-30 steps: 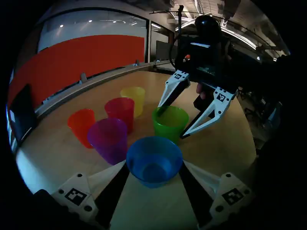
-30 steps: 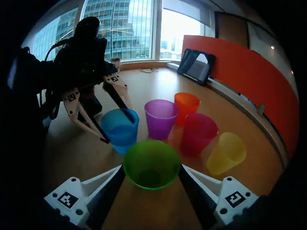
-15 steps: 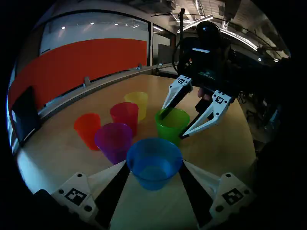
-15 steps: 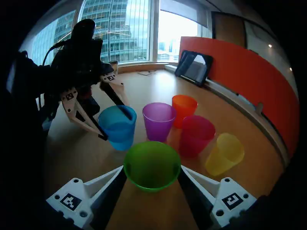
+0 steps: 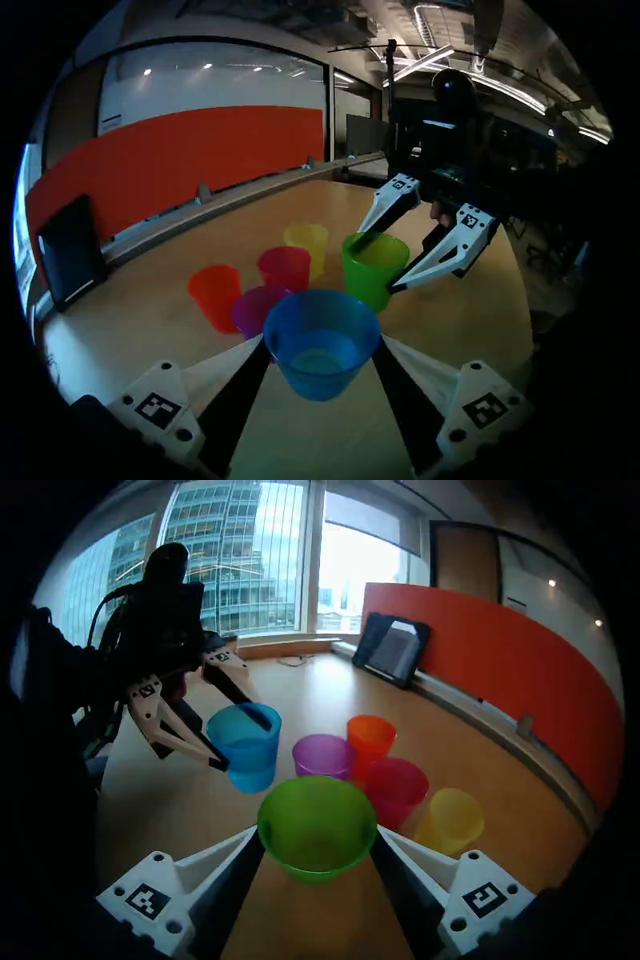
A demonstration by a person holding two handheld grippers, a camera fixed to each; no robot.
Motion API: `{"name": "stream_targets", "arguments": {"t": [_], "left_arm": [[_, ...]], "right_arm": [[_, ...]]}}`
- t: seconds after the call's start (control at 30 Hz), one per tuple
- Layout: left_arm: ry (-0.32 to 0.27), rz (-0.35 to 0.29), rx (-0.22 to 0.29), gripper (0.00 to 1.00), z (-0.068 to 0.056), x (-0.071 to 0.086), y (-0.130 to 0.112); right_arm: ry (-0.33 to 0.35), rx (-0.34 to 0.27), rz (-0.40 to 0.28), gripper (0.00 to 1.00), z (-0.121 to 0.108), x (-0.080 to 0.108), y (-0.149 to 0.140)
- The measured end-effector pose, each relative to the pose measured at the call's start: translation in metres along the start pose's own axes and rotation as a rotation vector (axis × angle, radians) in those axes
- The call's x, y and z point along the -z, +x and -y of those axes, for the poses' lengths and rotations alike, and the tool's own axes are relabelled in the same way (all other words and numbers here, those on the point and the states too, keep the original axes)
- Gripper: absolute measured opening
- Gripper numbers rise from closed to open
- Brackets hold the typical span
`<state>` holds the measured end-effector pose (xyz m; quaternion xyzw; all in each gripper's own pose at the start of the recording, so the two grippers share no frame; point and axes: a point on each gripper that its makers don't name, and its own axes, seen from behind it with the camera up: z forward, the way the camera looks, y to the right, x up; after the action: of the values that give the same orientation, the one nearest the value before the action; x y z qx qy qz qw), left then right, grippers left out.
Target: Pour water
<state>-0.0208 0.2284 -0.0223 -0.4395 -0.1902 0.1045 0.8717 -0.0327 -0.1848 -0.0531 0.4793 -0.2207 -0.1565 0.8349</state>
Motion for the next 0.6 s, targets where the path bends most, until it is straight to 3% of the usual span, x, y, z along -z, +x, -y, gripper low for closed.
{"name": "stream_targets", "arguments": {"t": [0.3,0.6], "left_arm": [[0.058,-0.079,0.004,0.86,0.016,0.020,0.030],[0.109,-0.154,0.029,0.86,0.031,0.039,0.052]], "right_arm": [[-0.034,-0.030,-0.099,0.91,-0.006,0.012,0.035],[-0.066,-0.022,-0.186,0.91,-0.009,0.019,0.070]]}}
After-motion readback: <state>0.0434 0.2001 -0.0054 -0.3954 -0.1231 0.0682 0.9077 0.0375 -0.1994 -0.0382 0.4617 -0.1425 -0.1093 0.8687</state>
